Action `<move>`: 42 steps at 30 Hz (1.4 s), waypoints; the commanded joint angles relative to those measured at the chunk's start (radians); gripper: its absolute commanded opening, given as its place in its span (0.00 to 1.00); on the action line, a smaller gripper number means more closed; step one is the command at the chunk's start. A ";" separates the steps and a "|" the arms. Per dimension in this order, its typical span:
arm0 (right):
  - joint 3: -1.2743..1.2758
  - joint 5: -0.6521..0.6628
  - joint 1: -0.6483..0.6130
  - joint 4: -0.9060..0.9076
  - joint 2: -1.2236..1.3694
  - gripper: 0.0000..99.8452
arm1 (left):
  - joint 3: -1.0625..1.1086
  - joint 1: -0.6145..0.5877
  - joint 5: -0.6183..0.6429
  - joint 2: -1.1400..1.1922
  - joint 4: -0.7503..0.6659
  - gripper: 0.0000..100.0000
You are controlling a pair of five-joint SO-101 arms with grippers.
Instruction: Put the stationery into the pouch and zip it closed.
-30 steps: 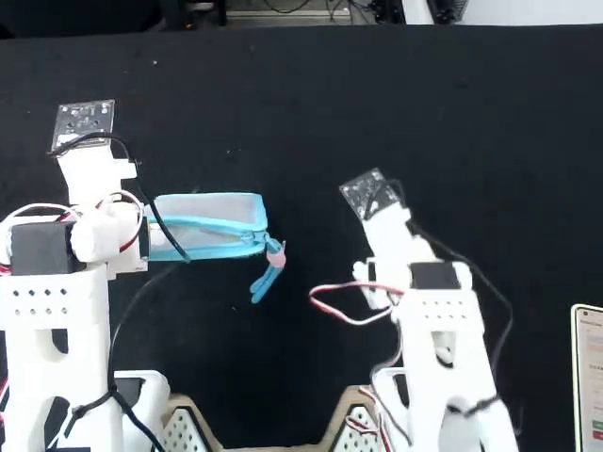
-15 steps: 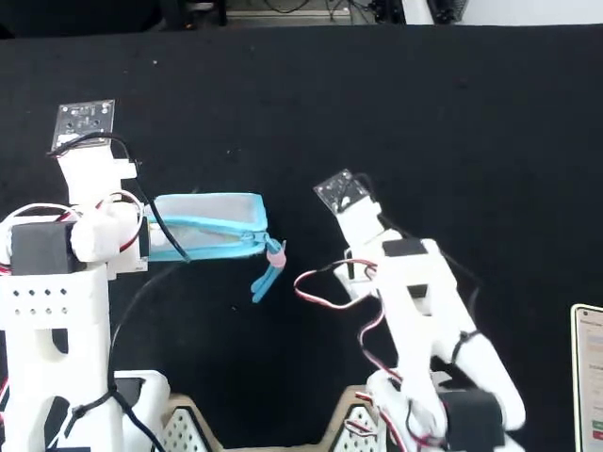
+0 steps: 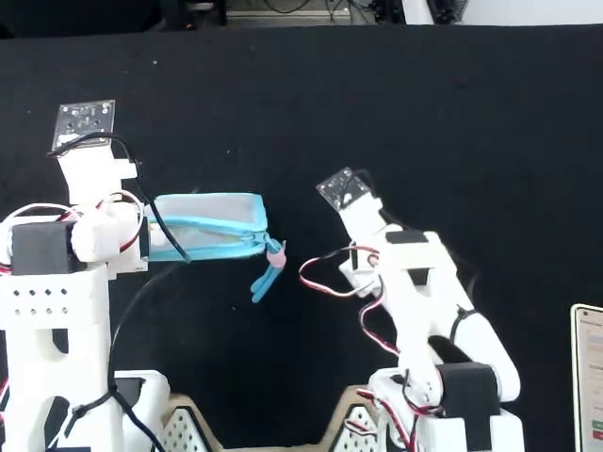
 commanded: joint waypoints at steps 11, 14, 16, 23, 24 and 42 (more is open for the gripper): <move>-0.460 -0.046 -0.135 0.652 -0.441 0.01 | 0.012 -0.015 0.002 0.008 -0.002 0.03; -0.605 -0.140 -0.222 0.726 -0.593 0.01 | 0.012 -0.015 0.002 0.008 -0.002 0.03; -0.725 -0.253 -0.293 0.743 -0.676 0.01 | 0.013 -0.015 0.002 0.008 -0.002 0.03; -0.917 -0.505 -0.595 0.612 -0.722 0.01 | 0.013 -0.015 0.002 0.008 -0.002 0.03; -0.917 -0.511 -0.628 0.583 -0.716 0.01 | 0.013 -0.015 0.002 0.008 0.000 0.03; -0.840 -0.516 -0.850 0.126 -0.711 0.01 | 0.013 -0.015 0.002 0.008 0.005 0.03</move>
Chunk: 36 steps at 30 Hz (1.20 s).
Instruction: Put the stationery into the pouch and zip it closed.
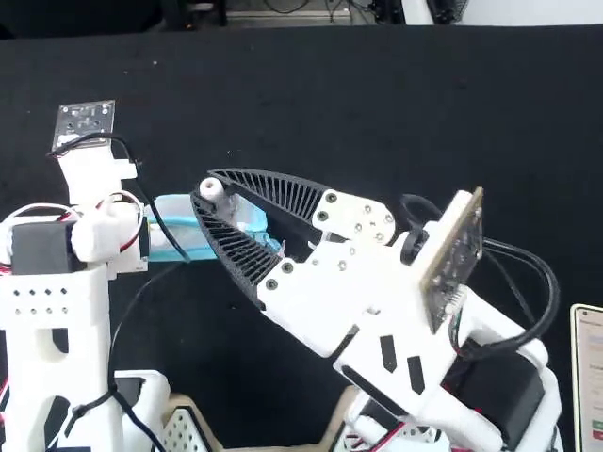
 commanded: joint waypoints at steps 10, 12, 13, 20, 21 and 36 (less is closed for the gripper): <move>0.369 -0.006 -0.009 -0.451 -0.021 0.01 | 0.012 -0.021 0.002 0.008 0.006 0.03; 0.446 -0.006 -0.009 -0.523 -0.058 0.01 | 0.027 -0.016 0.002 0.008 0.000 0.03; 0.483 -0.006 -0.009 -0.565 -0.084 0.01 | 0.031 -0.015 0.002 0.008 0.000 0.03; 0.684 -0.006 -0.009 -0.786 -0.311 0.01 | 0.035 -0.015 0.002 0.008 -0.002 0.03; 0.704 -0.006 -0.009 -0.801 -0.331 0.01 | 0.035 -0.015 0.002 0.008 -0.002 0.03; 1.078 -0.005 0.135 -1.204 -0.358 0.01 | 0.035 -0.015 0.002 0.008 -0.002 0.03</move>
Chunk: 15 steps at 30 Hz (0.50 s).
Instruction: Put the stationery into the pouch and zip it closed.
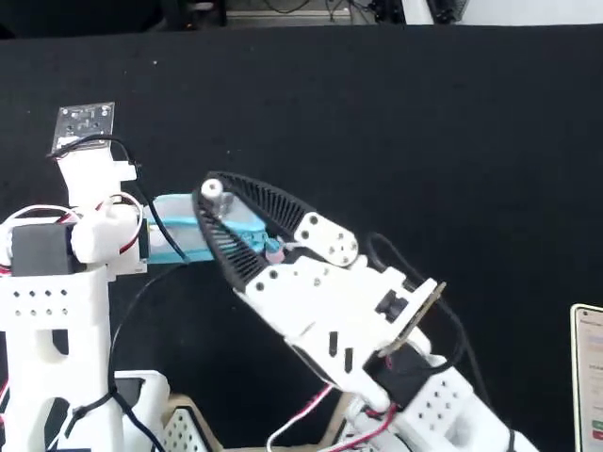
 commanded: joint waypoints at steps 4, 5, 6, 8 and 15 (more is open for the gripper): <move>0.159 -0.005 0.078 -0.135 -0.022 0.01 | 0.021 -0.012 0.002 0.008 -0.002 0.03; 0.179 -0.005 0.077 -0.135 -0.024 0.01 | 0.021 -0.012 0.002 0.008 -0.002 0.03; 0.200 -0.006 0.075 -0.135 -0.024 0.01 | 0.021 -0.012 0.002 0.008 -0.002 0.03; 0.237 -0.008 0.072 -0.135 -0.024 0.01 | 0.021 -0.012 0.002 0.008 -0.002 0.03; 0.191 -0.170 0.074 0.106 -0.024 0.01 | 0.021 -0.012 0.002 0.008 -0.002 0.03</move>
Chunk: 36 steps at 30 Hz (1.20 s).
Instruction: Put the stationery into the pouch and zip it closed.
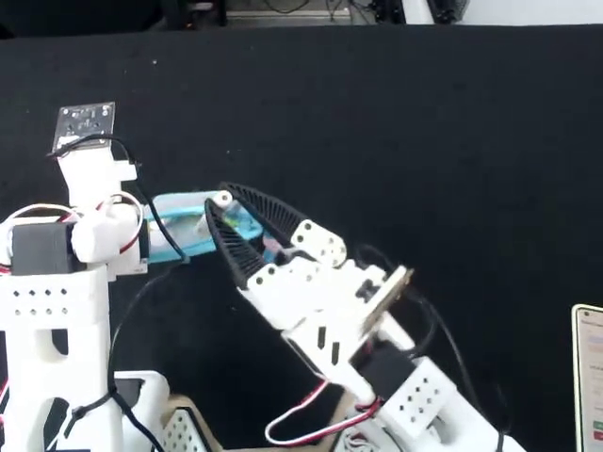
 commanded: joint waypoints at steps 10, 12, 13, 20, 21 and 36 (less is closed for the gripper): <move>-0.268 -0.061 -0.094 0.704 0.007 0.25 | 0.018 -0.012 0.002 0.008 -0.002 0.03; -0.285 -0.061 -0.106 0.743 0.007 0.25 | 0.019 -0.012 0.002 0.008 -0.002 0.03; -0.291 -0.060 -0.103 0.758 0.007 0.25 | 0.019 -0.012 0.002 0.008 -0.002 0.03; -0.400 -0.060 0.057 1.011 -0.147 0.26 | 0.019 -0.015 0.002 0.008 -0.002 0.03; -0.420 -0.051 0.095 1.068 -0.188 0.26 | 0.019 -0.015 0.002 0.008 -0.002 0.03; -0.199 0.087 0.209 1.142 -0.306 0.26 | 0.018 -0.012 0.000 0.008 -0.003 0.03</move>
